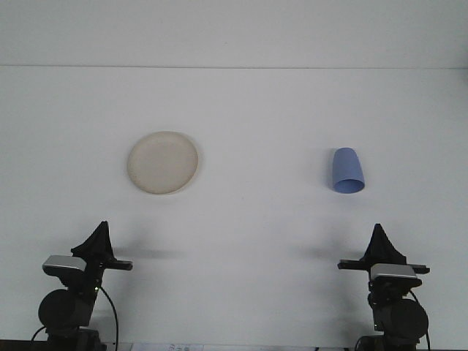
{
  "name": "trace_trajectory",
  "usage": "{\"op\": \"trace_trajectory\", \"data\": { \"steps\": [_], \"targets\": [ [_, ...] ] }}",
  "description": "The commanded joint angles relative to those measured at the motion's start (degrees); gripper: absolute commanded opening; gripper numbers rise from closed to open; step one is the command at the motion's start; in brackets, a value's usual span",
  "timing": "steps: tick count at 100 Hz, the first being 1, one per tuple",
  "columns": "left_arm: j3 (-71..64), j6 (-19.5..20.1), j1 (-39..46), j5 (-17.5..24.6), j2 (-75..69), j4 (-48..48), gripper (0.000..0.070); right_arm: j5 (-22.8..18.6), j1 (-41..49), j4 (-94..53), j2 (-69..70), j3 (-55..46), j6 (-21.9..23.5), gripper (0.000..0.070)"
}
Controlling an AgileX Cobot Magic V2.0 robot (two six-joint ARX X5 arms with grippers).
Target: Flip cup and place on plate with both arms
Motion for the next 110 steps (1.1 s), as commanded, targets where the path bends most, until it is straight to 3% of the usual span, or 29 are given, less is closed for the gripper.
{"op": "trace_trajectory", "data": {
  "steps": [1, 27, 36, 74, 97, 102, 110],
  "targets": [
    [-1.09, -0.13, 0.04, 0.13, -0.11, 0.59, 0.0012, -0.02, 0.00, 1.01, -0.07, -0.15, -0.24, 0.0007],
    [-1.09, -0.13, 0.07, 0.13, -0.11, 0.59, 0.0012, -0.28, 0.02, -2.71, 0.22, 4.04, -0.15, 0.0007],
    [-1.09, -0.13, 0.07, 0.13, -0.11, 0.59, 0.0012, -0.44, 0.11, -6.14, 2.67, 8.72, 2.16, 0.0007],
    [-1.09, -0.13, 0.07, 0.13, -0.11, 0.59, 0.0012, -0.44, 0.09, -28.57, 30.53, 38.01, 0.20, 0.0007],
    [-1.09, -0.13, 0.07, 0.13, -0.11, 0.59, 0.0012, -1.84, 0.11, -26.69, 39.36, 43.04, 1.27, 0.0012],
    [-1.09, -0.13, 0.07, 0.13, -0.11, 0.59, 0.0012, -1.97, 0.11, -26.67, 40.85, 43.04, 1.64, 0.0078],
    [-1.09, -0.13, 0.07, 0.13, -0.11, 0.59, 0.0012, -2.03, 0.11, -26.95, 43.32, 42.91, 2.89, 0.0343]
  ]
}}
